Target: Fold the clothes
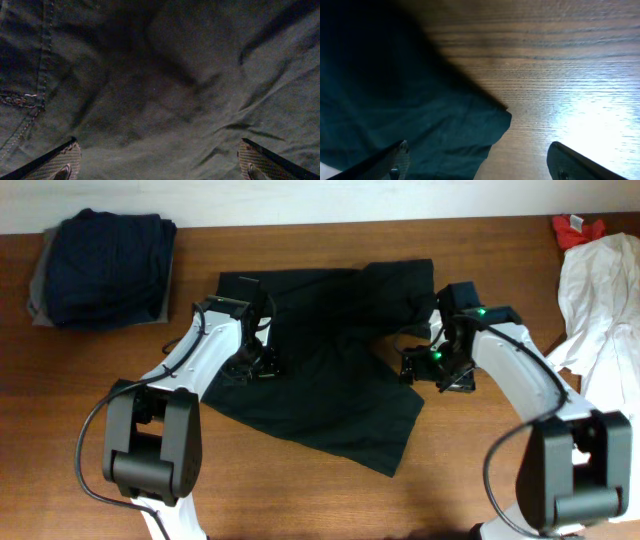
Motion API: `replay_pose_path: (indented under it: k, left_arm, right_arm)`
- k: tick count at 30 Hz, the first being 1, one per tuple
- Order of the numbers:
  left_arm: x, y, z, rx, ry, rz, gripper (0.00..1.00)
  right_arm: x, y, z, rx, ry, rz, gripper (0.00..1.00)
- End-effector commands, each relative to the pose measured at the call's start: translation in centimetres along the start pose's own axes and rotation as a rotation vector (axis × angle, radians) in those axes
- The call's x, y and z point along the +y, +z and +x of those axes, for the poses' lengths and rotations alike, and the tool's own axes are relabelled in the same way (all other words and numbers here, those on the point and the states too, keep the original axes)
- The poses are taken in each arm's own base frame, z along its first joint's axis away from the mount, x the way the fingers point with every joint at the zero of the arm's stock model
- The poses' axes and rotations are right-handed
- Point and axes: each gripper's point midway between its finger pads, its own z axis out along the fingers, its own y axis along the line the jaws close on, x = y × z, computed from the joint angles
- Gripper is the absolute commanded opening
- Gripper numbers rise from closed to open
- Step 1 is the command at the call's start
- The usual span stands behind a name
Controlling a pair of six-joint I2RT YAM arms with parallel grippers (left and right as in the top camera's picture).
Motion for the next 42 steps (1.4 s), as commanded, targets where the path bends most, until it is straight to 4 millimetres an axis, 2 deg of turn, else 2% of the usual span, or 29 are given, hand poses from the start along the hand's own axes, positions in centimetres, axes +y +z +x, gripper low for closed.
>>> replay_pose_path:
  k: [1, 5, 9, 10, 11, 12, 13, 14, 15, 19, 22, 25, 26, 27, 28, 29, 31, 33, 36, 37, 39, 41, 42]
  left_arm:
    - [0.3, 0.5, 0.4, 0.020, -0.015, -0.009, 0.99]
    - [0.3, 0.5, 0.3, 0.017, -0.014, -0.008, 0.99]
    - [0.3, 0.5, 0.2, 0.013, -0.014, -0.007, 0.99]
    - [0.3, 0.5, 0.2, 0.013, -0.014, -0.007, 0.99]
    - [0.3, 0.5, 0.2, 0.013, -0.014, -0.007, 0.99]
    - [0.3, 0.5, 0.2, 0.013, -0.014, -0.007, 0.99]
    - [0.3, 0.5, 0.2, 0.013, -0.014, -0.007, 0.99]
    - [0.3, 0.5, 0.2, 0.013, -0.014, -0.007, 0.99]
    - [0.3, 0.5, 0.2, 0.013, -0.014, -0.007, 0.99]
    - [0.3, 0.5, 0.2, 0.013, -0.014, -0.007, 0.99]
    - [0.3, 0.5, 0.2, 0.013, -0.014, -0.007, 0.99]
    - [0.2, 0.5, -0.1, 0.002, -0.012, -0.004, 0.99]
    - [0.2, 0.5, -0.1, 0.001, -0.011, -0.004, 0.99]
    - [0.2, 0.5, -0.1, 0.002, -0.012, -0.004, 0.99]
    - [0.2, 0.5, -0.1, 0.002, -0.012, -0.004, 0.99]
    - [0.2, 0.5, -0.1, 0.002, -0.012, -0.004, 0.99]
    - [0.2, 0.5, -0.1, 0.002, -0.012, -0.003, 0.99]
    - [0.2, 0.5, -0.1, 0.003, -0.012, -0.004, 0.99]
    - [0.2, 0.5, -0.1, 0.002, -0.012, -0.003, 0.99]
    - [-0.1, 0.2, -0.3, -0.006, -0.009, 0.005, 0.99]
    - [-0.2, -1.1, -1.7, -0.065, 0.001, -0.008, 0.99]
    - [0.3, -3.5, -4.1, -0.166, 0.008, -0.069, 0.98]
    - [0.6, -5.8, -6.3, -0.257, 0.007, -0.115, 0.96]
  right_arm:
    - [-1.1, 2.9, 0.4, 0.082, 0.042, 0.034, 0.92]
    - [-0.7, 5.1, 1.0, 0.154, 0.049, -0.007, 0.91]
    - [0.8, 6.3, 1.0, 0.180, -0.016, -0.106, 0.85]
    - [0.8, 6.3, 1.0, 0.178, -0.017, -0.109, 0.79]
    - [0.8, 6.4, 0.9, 0.174, -0.018, -0.109, 0.66]
    - [0.9, 6.4, 0.7, 0.167, -0.019, -0.111, 0.38]
    - [0.9, 6.4, 0.5, 0.160, -0.021, -0.112, 0.23]
    - [0.7, 6.4, 0.3, 0.151, -0.018, -0.105, 0.11]
    - [0.2, 6.4, 0.1, 0.144, 0.004, -0.077, 0.04]
    - [-1.8, 5.4, -0.3, 0.131, 0.071, 0.026, 0.04]
    - [-3.7, 2.8, -0.3, 0.131, 0.130, 0.146, 0.04]
    - [-4.2, -0.3, 0.2, 0.137, 0.140, 0.207, 0.04]
    - [-4.3, -0.6, 0.6, 0.146, 0.139, 0.216, 0.09]
    - [-4.4, -0.7, 0.8, 0.154, 0.139, 0.226, 0.26]
    - [-4.7, -0.7, 1.0, 0.161, 0.139, 0.240, 0.46]
    - [-4.9, -0.7, 1.2, 0.167, 0.138, 0.254, 0.74]
    - [-5.2, -0.9, 1.4, 0.175, 0.139, 0.268, 0.81]
    - [-5.1, -1.1, 1.4, 0.168, 0.168, 0.269, 0.81]
    - [-4.8, -2.0, 0.6, 0.128, 0.169, 0.259, 0.82]
    - [-4.4, -3.0, -0.3, 0.090, 0.160, 0.248, 0.86]
    - [-3.8, -4.5, -1.8, 0.031, 0.141, 0.228, 0.98]
    - [-3.1, -6.2, -3.7, -0.040, 0.135, 0.210, 0.98]
    - [-2.5, -7.5, -5.1, -0.099, 0.129, 0.195, 0.98]
